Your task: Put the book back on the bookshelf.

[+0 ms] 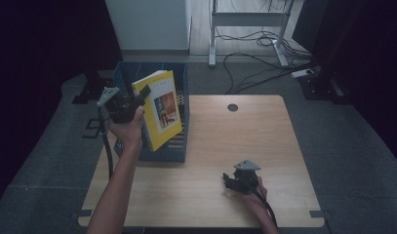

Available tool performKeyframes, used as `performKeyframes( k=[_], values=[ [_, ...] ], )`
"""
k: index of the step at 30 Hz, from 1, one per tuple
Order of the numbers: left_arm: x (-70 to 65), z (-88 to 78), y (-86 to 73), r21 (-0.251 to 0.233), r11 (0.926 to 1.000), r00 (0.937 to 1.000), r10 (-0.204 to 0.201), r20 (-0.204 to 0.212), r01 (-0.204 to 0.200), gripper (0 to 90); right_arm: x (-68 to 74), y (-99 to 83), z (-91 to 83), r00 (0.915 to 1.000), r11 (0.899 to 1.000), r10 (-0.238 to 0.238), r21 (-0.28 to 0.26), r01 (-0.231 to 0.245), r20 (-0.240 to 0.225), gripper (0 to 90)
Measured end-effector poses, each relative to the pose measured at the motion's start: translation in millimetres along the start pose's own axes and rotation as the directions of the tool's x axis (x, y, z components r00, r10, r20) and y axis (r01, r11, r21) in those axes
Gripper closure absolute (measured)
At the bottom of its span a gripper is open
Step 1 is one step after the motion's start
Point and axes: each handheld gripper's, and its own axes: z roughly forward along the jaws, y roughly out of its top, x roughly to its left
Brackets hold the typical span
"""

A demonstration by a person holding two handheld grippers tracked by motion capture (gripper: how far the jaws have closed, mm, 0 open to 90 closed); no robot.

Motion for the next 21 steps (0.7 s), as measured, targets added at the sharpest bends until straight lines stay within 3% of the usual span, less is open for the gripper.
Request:
performKeyframes(
  k=[21],
  values=[
    [0.4,22.2,-7.1,0.004,0.9997,0.9987,0.025,-0.044,-0.025,75.1,-0.2,0.0,0.0,1.0000,1.000,0.000,-0.001,0.000,0.000,29.2]
  ],
)
